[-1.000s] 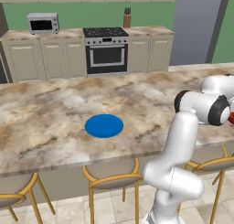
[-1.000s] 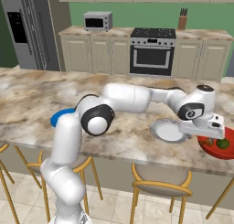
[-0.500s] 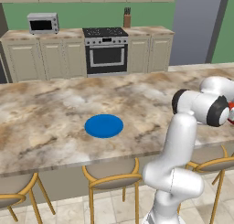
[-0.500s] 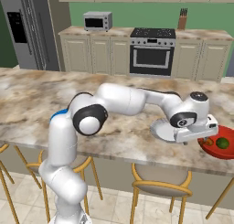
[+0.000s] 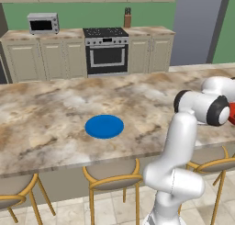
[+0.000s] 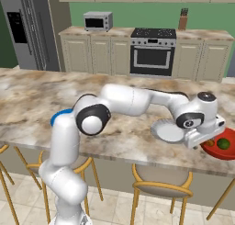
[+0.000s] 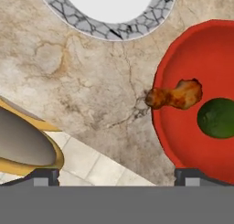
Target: Pick the chicken drumstick and lime from their plates and place them in the bowl. Then put the bowl in the fridge.
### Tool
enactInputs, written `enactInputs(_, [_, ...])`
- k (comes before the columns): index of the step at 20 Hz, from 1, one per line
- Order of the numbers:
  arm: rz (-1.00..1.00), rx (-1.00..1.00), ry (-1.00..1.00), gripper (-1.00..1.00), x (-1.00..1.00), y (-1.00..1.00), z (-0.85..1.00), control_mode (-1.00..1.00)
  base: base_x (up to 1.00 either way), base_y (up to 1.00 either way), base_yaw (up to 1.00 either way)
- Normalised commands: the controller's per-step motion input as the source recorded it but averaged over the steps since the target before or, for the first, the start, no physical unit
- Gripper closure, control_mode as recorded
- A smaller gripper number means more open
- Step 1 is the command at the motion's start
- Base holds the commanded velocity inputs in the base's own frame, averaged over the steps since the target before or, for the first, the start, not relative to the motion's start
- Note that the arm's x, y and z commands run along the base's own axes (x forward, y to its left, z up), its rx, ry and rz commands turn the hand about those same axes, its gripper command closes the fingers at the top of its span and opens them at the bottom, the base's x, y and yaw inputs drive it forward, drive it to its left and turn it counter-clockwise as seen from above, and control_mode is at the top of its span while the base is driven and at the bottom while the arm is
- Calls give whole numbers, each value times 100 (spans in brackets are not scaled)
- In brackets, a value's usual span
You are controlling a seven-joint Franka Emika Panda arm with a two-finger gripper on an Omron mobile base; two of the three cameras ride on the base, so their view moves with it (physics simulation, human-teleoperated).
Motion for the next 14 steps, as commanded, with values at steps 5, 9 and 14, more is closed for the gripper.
enactInputs(5, [9,-5,6,-100,-1,-30,7,-100,0,0,0])
enactInputs(9, [32,8,0,-100,-9,-30,-2,-100,0,0,0])
enactInputs(14, [43,25,-1,-100,-1,-22,-7,-100,0,0,0])
